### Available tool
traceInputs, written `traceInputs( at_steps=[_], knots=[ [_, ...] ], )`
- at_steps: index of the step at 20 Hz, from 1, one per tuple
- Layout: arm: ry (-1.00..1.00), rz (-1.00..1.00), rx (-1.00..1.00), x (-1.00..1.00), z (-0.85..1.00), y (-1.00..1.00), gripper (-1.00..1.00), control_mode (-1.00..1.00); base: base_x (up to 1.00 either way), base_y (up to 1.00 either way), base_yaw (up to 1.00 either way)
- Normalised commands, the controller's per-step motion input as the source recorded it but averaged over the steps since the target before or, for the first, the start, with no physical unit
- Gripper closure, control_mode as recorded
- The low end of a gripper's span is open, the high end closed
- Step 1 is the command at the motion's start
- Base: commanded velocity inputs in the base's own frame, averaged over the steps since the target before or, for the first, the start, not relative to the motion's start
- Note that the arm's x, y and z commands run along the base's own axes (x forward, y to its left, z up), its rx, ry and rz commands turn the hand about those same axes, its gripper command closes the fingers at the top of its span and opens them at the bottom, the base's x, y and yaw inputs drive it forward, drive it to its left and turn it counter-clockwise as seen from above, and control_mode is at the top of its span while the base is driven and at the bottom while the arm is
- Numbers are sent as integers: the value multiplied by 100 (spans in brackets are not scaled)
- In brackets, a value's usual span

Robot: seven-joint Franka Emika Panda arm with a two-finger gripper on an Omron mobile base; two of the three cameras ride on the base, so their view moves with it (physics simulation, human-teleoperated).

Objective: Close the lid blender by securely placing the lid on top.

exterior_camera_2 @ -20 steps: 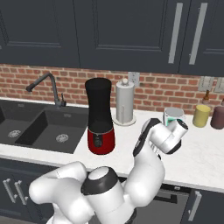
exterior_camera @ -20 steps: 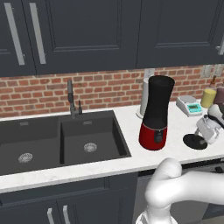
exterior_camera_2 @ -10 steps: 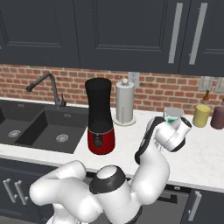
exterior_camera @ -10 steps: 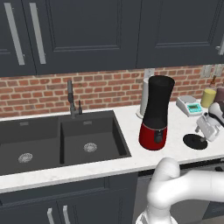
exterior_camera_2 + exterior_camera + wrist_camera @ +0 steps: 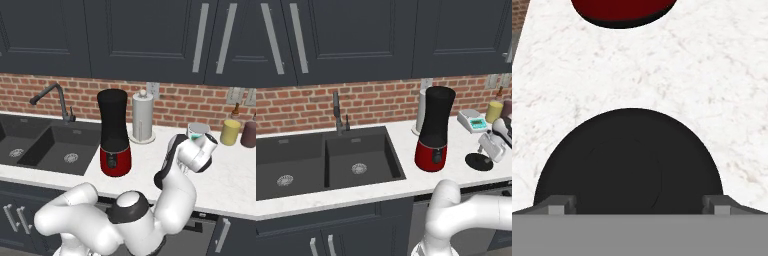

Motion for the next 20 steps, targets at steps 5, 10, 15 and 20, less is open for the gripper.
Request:
traceInputs(
  at_steps=[5, 10, 15, 20],
  knots=[
    [0, 3, -1, 0, -2, 3, -100, -100, 0, 0, 0],
    [0, 0, -1, 0, 0, 14, -100, -100, 0, 0, 0],
    [0, 0, -1, 0, 0, 11, -100, -100, 0, 0, 0],
    [0, 0, 0, 0, 0, 2, -100, -100, 0, 0, 0]
  ],
)
